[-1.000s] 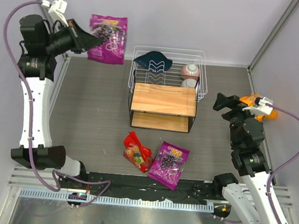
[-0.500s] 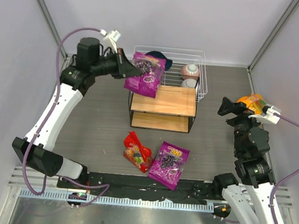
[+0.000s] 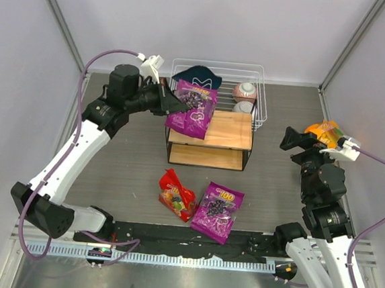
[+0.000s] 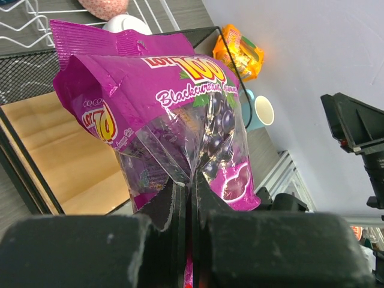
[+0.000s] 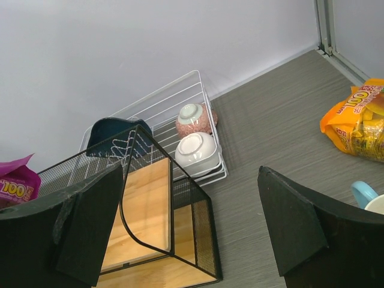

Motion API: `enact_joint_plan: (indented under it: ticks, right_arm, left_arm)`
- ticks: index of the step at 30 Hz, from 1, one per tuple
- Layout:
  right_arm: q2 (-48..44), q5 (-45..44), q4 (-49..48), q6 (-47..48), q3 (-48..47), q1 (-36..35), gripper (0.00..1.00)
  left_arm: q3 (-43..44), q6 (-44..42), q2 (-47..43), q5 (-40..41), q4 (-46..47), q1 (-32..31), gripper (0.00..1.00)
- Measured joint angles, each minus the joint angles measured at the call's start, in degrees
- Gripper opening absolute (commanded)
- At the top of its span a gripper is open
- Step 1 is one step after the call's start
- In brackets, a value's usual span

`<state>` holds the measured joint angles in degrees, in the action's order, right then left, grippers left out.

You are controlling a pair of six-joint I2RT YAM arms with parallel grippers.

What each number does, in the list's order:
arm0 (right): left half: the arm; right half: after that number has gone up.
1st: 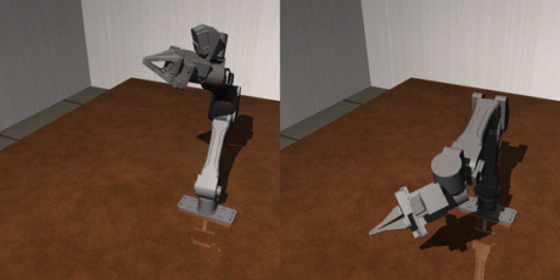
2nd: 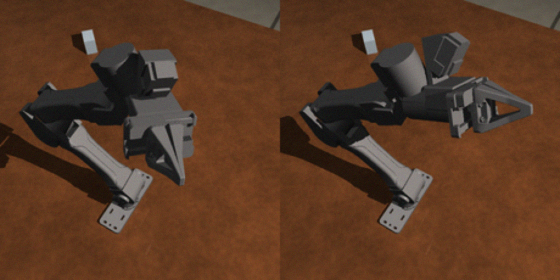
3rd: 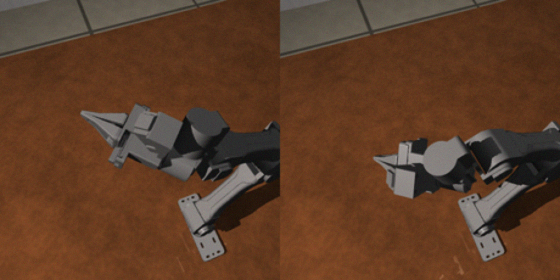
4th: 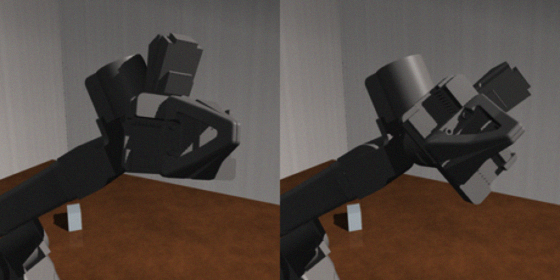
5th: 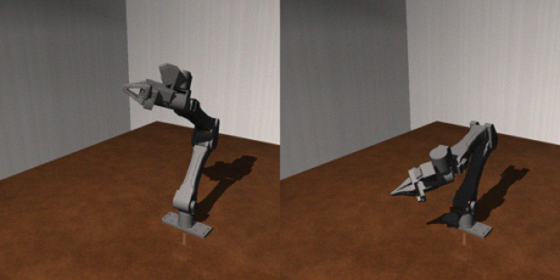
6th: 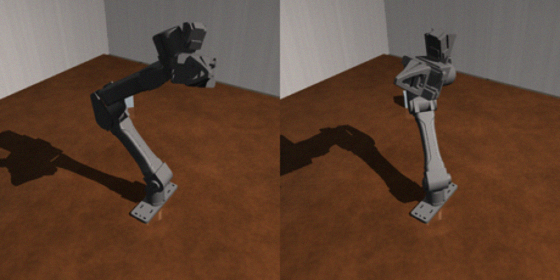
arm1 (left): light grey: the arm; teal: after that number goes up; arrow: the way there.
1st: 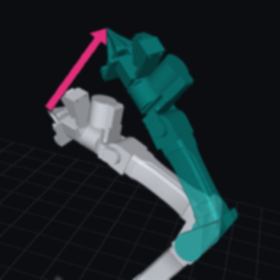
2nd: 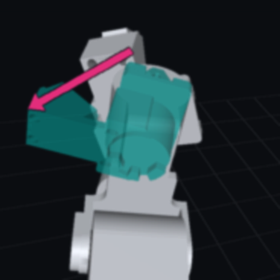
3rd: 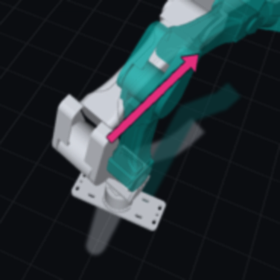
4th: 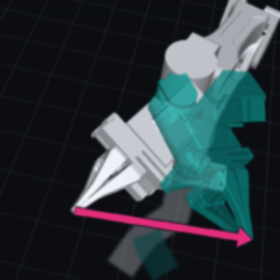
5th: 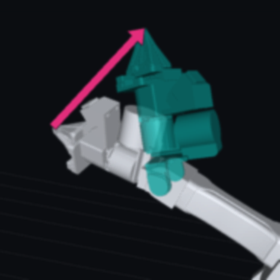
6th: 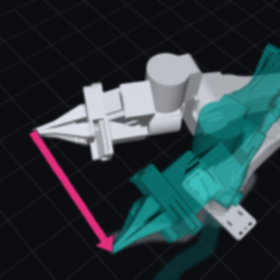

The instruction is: Place and organize the candy bags onto the shelf

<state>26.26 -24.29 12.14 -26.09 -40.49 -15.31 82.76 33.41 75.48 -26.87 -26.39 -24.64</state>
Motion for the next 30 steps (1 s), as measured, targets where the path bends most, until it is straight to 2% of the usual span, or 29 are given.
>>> enact_joint_plan:
  ticks: [23, 25, 28, 29, 30]
  right_arm:
    - [-0.2, -0.6, -0.1, -0.3, 2.0, 0.0, 1.00]
    - [-0.2, -0.6, -0.1, -0.3, 2.2, 0.0, 1.00]
    - [-0.1, -0.6, -0.1, -0.3, 2.4, 0.0, 1.00]
    - [-0.1, -0.6, -0.1, -0.3, 2.4, 0.0, 1.00]
    - [-0.1, -0.6, -0.1, -0.3, 2.4, 0.0, 1.00]
  left_arm:
    - [-4.1, -1.5, 5.8, 8.7, 1.6, -2.4, 0.01]
    - [-4.3, -1.9, 5.8, 9.3, 1.6, -2.4, 0.04]
    - [-4.7, -2.5, 5.8, 10.4, 1.6, -2.5, 0.23]
    - [-4.8, -2.5, 5.8, 10.7, 1.6, -2.6, 0.32]
    - [-4.9, -2.5, 5.8, 10.9, 1.7, -2.6, 0.37]
